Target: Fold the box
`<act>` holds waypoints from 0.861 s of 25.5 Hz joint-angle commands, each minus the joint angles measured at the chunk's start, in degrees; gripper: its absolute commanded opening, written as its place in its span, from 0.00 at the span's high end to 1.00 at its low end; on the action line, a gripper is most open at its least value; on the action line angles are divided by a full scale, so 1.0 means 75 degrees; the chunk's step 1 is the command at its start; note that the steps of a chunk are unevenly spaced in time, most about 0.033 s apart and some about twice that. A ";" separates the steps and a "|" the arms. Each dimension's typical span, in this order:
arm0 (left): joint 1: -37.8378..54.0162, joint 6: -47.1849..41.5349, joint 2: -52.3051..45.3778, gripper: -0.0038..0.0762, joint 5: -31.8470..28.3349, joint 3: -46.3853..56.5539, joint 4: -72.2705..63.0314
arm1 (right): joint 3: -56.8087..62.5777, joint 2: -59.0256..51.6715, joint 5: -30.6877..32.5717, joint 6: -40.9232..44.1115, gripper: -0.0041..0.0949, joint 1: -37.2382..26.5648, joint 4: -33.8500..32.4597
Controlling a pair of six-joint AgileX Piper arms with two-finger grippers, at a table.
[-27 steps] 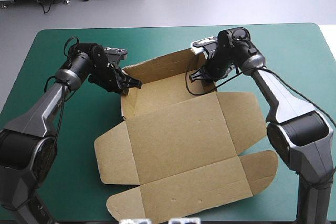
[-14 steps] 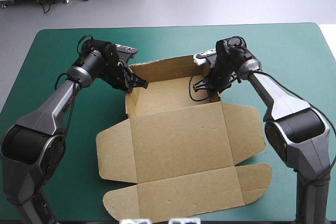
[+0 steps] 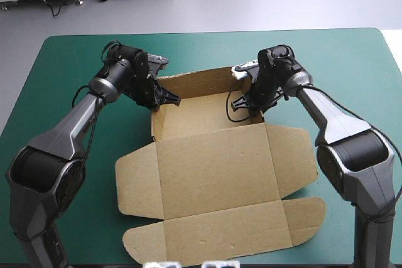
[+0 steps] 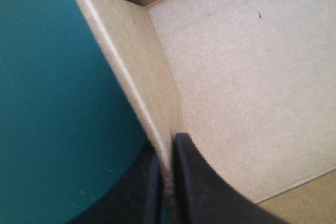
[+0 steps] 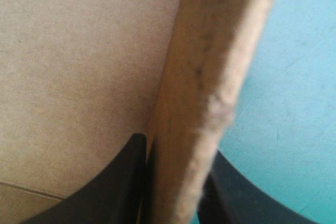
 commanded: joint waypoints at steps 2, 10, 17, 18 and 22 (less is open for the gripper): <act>-0.0037 0.0142 -0.0150 0.75 0.0534 -0.0239 0.0206 | -0.0084 -0.0320 0.0125 -0.0002 0.77 -0.0068 -0.0273; -0.0037 0.0142 -0.0722 0.27 0.0519 -0.0861 0.0173 | -0.0113 -0.0821 0.0125 -0.0005 0.18 -0.0076 -0.0275; -0.0037 0.0156 -0.1531 0.27 0.0455 -0.1342 0.0672 | -0.0871 -0.1906 0.0125 -0.0043 0.18 -0.0076 -0.0176; -0.0037 0.0230 -0.1854 0.27 0.0350 -0.1376 0.0800 | -0.1081 -0.2260 0.0125 -0.0109 0.18 -0.0076 -0.0129; -0.0037 0.0249 -0.2847 0.27 0.0496 -0.1361 0.1431 | -0.1149 -0.3348 0.0125 -0.0515 0.18 -0.0076 -0.0073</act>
